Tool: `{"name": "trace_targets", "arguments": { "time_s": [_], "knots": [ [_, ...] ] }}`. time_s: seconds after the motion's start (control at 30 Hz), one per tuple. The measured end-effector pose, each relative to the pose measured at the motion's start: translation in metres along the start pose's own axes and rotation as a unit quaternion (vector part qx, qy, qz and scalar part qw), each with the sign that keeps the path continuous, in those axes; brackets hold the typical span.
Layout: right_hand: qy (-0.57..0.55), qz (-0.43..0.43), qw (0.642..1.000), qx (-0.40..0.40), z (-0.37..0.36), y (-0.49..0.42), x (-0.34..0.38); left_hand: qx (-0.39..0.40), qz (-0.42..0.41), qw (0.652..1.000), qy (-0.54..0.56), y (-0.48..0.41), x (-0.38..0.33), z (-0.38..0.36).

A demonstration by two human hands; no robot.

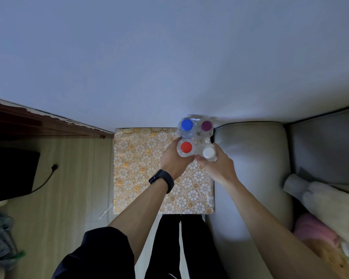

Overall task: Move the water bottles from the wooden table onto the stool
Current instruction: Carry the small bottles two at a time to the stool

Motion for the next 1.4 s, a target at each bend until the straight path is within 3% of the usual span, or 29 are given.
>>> {"name": "trace_targets", "arguments": {
  "time_s": [0.43, 0.67, 1.03, 1.23, 1.4],
  "knots": [
    [0.018, 0.005, 1.0, 0.015, 0.007, -0.009, 0.007, 0.019, 0.013, 0.999, -0.034, -0.006, 0.0, 0.0],
    [-0.043, 0.012, 0.999, 0.017, 0.004, -0.006, 0.002, 0.046, 0.021, 0.998, -0.049, -0.009, 0.011, 0.0],
    [-0.051, -0.025, 0.998, 0.029, -0.001, 0.007, -0.01, 0.051, 0.053, 0.996, -0.05, 0.0, 0.021, -0.001],
    [0.059, -0.016, 0.998, 0.035, 0.01, 0.058, 0.002, 0.073, 0.052, 0.987, -0.136, 0.041, 0.003, 0.031],
    [0.203, 0.05, 0.977, 0.027, 0.018, 0.125, 0.051, 0.088, 0.002, 0.976, -0.201, 0.101, -0.043, 0.076]
  ]
}}
Point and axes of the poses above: each hand's wrist, its own y-axis away from the middle knuckle, its own z-axis out of the back of the hand, x = y × z, the point moved 4 cm from there along -y, towards the middle knuckle, and after that the axes turned 11 degrees about x, right-handed, at the moved point
